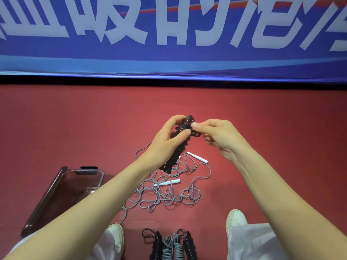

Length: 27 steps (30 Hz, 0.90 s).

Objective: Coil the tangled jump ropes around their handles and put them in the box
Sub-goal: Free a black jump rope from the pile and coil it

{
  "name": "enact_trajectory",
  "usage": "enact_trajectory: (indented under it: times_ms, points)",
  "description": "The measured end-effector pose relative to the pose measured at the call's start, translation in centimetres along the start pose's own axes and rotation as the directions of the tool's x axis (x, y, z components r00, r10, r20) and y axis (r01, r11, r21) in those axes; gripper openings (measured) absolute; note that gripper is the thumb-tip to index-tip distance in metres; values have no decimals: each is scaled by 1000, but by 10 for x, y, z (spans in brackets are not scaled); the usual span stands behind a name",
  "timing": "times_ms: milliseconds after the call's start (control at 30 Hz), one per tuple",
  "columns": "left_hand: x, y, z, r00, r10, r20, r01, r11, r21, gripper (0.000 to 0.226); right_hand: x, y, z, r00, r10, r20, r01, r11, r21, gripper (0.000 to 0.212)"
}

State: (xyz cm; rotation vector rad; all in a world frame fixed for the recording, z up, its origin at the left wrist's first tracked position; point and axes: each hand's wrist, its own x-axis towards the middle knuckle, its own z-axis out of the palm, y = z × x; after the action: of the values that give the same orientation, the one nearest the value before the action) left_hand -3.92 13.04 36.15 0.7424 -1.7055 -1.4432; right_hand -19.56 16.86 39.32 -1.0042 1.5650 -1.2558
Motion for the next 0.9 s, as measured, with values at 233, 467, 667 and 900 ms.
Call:
enact_trajectory:
  times_ms: [233,467,667,900]
  points:
    - [-5,7,-1,994,46,95,-59,988,139,35,0,3,-3,998,-10,59,14,997,-75,19]
    - [-3,-1,-5,993,64,103,-87,967,239,31,5,9,3,994,89,70,-92,995,37,23]
    - [-4,-4,-3,997,22,68,-30,992,120,31,3,23,14,969,-182,-169,196,978,70,33]
    - [1,2,-4,991,-123,-56,108,970,-219,31,7,24,19,986,-166,24,155,955,252,15]
